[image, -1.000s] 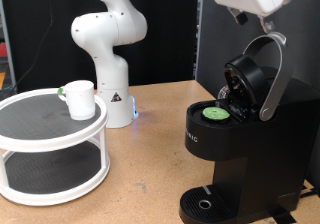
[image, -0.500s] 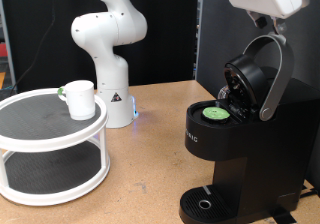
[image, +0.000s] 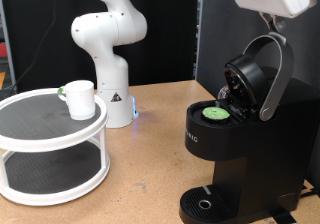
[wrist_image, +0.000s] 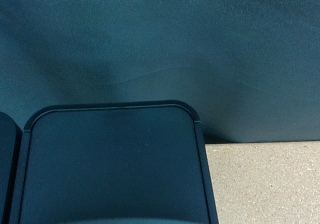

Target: Make a cup of coffee with the keurig machine

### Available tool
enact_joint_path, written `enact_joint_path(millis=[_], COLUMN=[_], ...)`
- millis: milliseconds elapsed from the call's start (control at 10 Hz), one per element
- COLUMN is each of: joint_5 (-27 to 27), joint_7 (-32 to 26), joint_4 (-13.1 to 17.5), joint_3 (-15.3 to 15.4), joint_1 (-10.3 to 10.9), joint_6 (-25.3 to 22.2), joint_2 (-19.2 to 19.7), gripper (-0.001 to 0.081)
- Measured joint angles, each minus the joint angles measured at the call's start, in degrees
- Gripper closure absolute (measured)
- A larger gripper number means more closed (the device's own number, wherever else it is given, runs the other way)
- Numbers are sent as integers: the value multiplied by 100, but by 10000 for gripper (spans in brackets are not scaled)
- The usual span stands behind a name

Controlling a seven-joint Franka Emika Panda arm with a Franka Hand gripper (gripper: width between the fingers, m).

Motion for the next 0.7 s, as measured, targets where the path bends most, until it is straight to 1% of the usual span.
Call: enact_joint_path(millis=[100,200,300,700], joint_5=[3,3,-3,-121], joint_7=[6,27,80,274], joint_4=[10,15,15,19], joint_3=[9,17,32,154], joint_1=[0,0,0,0], joint_6=[1,3,16,239], joint_2=[0,0,1,99], gripper=[725,789,800,799])
